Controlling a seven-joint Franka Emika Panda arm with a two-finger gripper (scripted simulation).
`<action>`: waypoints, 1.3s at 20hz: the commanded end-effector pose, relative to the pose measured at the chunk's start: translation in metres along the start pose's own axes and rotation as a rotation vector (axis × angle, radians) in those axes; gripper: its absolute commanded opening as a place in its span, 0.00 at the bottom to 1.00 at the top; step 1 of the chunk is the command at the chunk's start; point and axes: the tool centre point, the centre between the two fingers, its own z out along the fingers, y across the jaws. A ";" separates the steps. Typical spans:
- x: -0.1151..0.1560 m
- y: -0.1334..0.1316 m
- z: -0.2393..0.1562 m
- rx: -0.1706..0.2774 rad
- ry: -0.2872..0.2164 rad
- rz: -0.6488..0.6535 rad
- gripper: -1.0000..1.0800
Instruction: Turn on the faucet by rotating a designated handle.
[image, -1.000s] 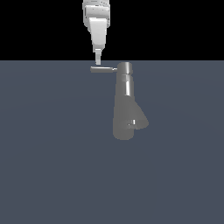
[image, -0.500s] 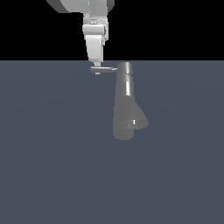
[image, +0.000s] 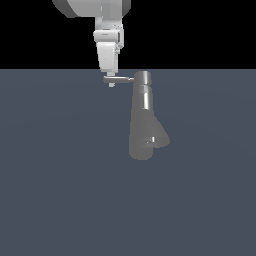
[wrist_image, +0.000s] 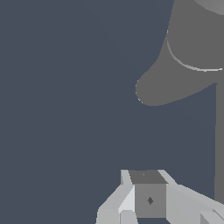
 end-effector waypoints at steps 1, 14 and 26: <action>0.000 0.005 -0.003 0.001 0.000 0.000 0.00; -0.001 0.044 -0.018 0.001 0.000 0.000 0.00; -0.002 0.078 -0.033 0.001 0.000 0.001 0.00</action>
